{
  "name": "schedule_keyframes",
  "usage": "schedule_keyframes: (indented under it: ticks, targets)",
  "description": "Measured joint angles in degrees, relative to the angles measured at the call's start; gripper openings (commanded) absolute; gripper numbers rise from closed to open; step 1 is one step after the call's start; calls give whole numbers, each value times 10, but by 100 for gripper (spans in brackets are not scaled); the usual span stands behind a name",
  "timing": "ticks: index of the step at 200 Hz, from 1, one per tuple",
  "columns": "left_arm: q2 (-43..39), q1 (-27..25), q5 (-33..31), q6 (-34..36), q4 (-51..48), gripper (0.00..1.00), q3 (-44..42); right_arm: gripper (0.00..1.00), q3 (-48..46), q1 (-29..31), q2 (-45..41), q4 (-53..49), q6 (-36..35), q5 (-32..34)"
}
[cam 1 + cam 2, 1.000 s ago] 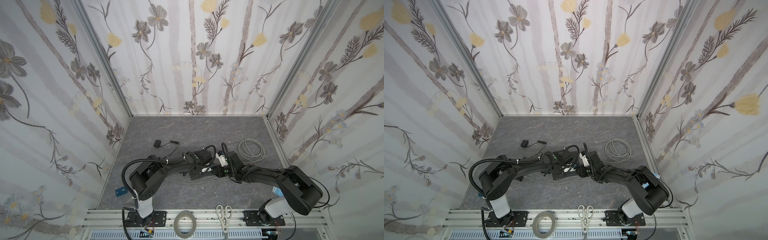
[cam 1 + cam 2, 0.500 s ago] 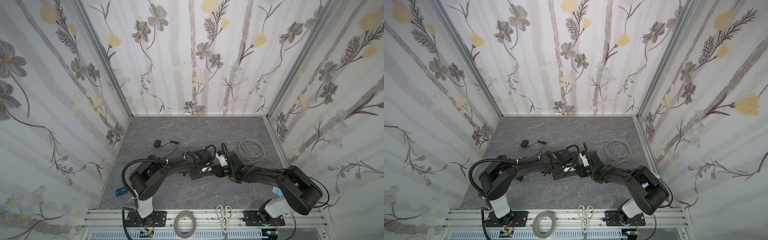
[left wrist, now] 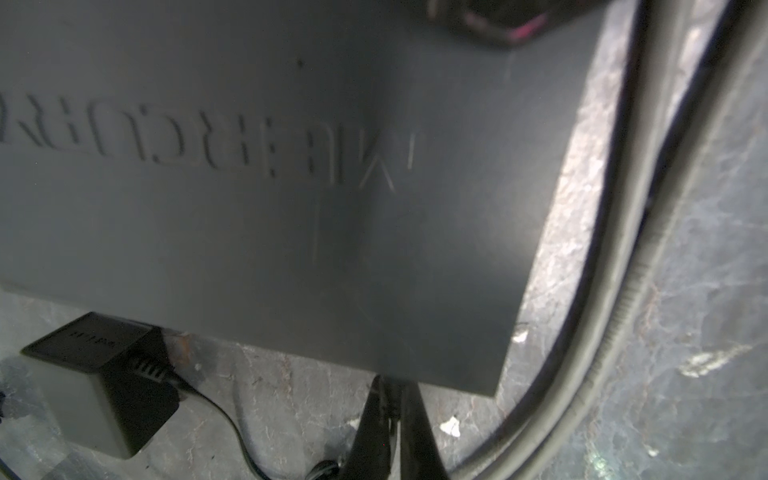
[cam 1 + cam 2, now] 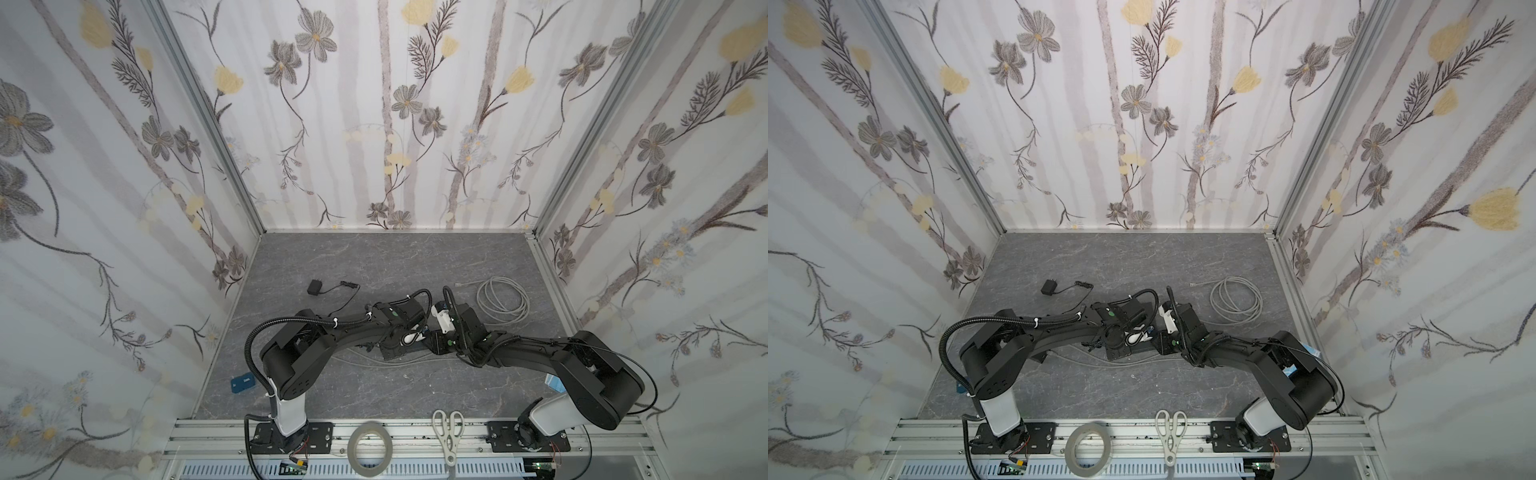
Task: Insert the plug into the switch port
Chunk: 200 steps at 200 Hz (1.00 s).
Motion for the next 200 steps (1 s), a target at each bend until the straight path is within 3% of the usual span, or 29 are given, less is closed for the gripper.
schedule_keyframes:
  ticks: [92,111,139,200]
  targets:
    - [-2,3,36,0,45,0,0,40,-26,-19,-59,-42,-11,16]
    - [-2,3,43,2,66,8,0,41,-35,-32,-79,-48,-16,19]
    - [-10,6,53,10,105,27,-2,41,-46,-45,-103,-56,-22,5]
    - [-59,10,75,1,201,35,-21,41,-55,-55,-125,-45,-28,-65]
